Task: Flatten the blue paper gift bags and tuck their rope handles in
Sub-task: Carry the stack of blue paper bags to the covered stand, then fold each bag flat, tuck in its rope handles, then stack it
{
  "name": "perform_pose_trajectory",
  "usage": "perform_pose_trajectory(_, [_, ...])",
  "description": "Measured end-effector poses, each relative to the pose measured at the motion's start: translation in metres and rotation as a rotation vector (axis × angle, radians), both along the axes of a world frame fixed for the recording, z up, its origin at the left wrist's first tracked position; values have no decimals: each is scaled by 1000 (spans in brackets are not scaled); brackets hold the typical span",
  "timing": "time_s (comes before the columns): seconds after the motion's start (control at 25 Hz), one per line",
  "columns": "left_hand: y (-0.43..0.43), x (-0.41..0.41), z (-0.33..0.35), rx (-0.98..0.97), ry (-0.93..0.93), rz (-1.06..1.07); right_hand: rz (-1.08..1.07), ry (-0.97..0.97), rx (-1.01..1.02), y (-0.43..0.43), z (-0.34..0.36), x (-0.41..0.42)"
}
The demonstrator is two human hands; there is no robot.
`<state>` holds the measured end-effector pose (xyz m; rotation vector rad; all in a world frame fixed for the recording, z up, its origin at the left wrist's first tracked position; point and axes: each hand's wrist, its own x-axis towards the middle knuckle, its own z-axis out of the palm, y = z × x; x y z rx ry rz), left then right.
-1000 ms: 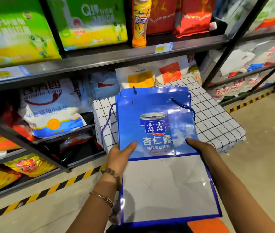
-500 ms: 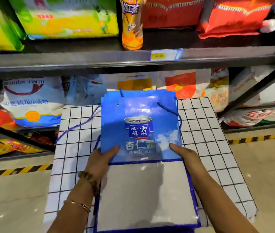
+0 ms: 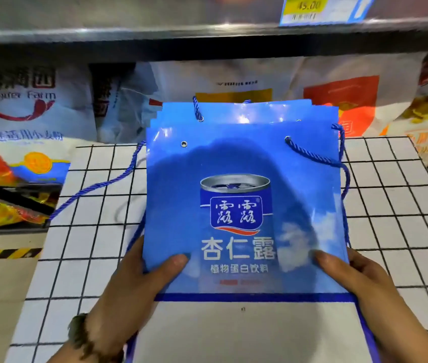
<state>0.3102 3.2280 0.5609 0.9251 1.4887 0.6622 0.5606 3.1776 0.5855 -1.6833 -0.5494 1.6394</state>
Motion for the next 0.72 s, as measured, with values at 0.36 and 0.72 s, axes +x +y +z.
perform_pose_trajectory(0.36, [-11, -2, -5, 124, -87, -56, -27, -63, 190, -11, -16, -9])
perform_pose_trajectory(0.72, [-21, -20, 52, 517, 915, -447, -243, 97, 340, -36, -32, -19])
